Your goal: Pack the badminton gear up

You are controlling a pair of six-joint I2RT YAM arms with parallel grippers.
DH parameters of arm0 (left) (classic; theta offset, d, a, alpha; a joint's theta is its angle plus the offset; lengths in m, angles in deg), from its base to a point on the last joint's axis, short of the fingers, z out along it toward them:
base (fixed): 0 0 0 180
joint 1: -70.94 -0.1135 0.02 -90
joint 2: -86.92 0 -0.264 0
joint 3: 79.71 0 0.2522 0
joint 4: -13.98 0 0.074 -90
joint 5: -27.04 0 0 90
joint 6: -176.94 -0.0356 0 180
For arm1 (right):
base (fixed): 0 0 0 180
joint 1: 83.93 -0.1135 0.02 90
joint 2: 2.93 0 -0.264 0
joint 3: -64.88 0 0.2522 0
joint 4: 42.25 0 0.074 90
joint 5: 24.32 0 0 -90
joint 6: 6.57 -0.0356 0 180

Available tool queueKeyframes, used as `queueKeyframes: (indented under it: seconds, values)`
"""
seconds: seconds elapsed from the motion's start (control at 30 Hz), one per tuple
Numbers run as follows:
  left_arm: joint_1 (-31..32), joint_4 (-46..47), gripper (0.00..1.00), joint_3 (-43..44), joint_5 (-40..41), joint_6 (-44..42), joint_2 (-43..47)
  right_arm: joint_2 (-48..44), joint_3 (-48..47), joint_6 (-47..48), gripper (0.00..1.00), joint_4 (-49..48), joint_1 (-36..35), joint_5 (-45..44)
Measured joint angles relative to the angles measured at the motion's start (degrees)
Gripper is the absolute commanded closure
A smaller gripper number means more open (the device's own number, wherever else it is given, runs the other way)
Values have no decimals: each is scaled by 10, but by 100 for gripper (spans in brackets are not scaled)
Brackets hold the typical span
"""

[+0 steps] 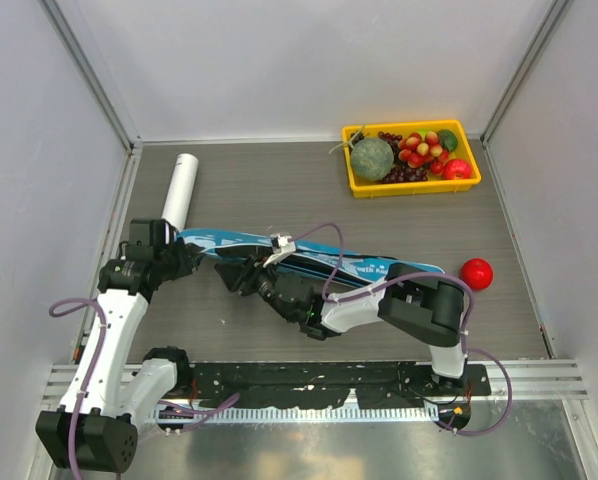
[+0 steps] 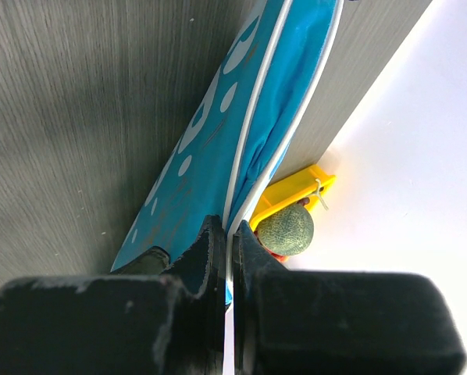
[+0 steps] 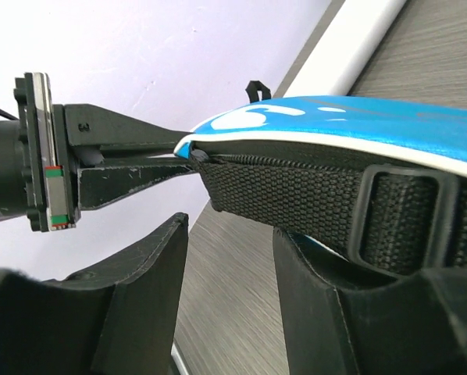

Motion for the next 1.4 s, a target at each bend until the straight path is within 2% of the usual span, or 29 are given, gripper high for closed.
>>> queueKeyframes:
  seconds: [0.67, 1.07, 1.13, 1.2, 1.27, 1.4]
  values:
    - [0, 7, 100, 0, -9, 5, 0, 19, -16, 38, 49, -51, 1, -10]
    - [0, 12, 100, 0, -10, 13, -2, 23, -34, 35, 60, -41, 7, -13]
    - [1, 13, 100, 0, -10, 14, -3, 23, -36, 30, 65, -35, 9, -14]
    - [1, 16, 100, 0, -10, 14, -4, 23, -38, 28, 74, -30, 10, -16]
    - [2, 17, 100, 0, -11, 15, -6, 23, -38, 26, 94, -26, 13, -17]
    - [4, 20, 100, 0, -10, 15, -8, 23, -38, 22, 95, -22, 17, -16]
